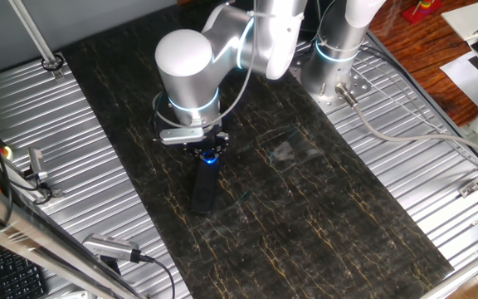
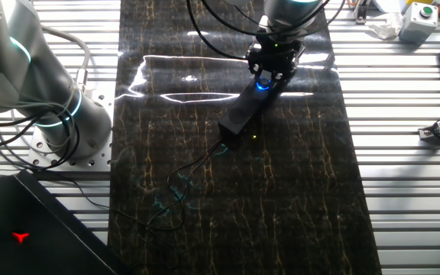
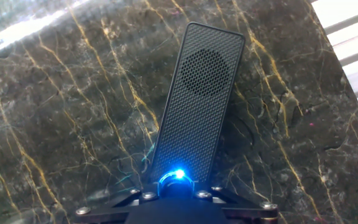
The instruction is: Turn the knob to increase the volume of the speaker
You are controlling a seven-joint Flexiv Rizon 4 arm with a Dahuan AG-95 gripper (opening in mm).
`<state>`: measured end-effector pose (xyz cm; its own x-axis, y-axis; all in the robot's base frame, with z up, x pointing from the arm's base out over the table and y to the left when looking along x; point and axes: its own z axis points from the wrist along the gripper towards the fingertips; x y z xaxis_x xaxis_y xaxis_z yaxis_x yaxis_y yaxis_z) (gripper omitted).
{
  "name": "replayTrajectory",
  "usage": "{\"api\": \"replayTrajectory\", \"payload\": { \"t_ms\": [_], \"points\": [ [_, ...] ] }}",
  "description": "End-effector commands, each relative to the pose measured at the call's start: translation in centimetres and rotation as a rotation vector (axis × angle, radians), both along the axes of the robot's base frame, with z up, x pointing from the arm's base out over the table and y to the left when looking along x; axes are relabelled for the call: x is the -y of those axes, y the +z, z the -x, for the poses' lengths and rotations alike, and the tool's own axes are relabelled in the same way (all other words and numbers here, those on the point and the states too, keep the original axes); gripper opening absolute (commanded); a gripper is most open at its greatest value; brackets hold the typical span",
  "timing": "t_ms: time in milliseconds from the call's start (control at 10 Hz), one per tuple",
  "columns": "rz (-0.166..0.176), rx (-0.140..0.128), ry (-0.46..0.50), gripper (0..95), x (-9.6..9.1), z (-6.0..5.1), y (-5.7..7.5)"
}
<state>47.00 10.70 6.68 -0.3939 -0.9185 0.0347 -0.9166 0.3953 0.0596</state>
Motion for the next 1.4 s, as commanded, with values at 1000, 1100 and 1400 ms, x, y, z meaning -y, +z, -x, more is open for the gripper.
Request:
{"api": "replayTrajectory", "payload": {
  "t_ms": [1000, 1100, 1400],
  "points": [
    [0.012, -0.013, -0.259, 19.0, 0.07, 0.08, 0.04],
    [0.014, -0.013, -0.285, 19.0, 0.07, 0.09, 0.02],
    [0.026, -0.014, -0.428, 19.0, 0.07, 0.1, 0.02]
  ]
}}
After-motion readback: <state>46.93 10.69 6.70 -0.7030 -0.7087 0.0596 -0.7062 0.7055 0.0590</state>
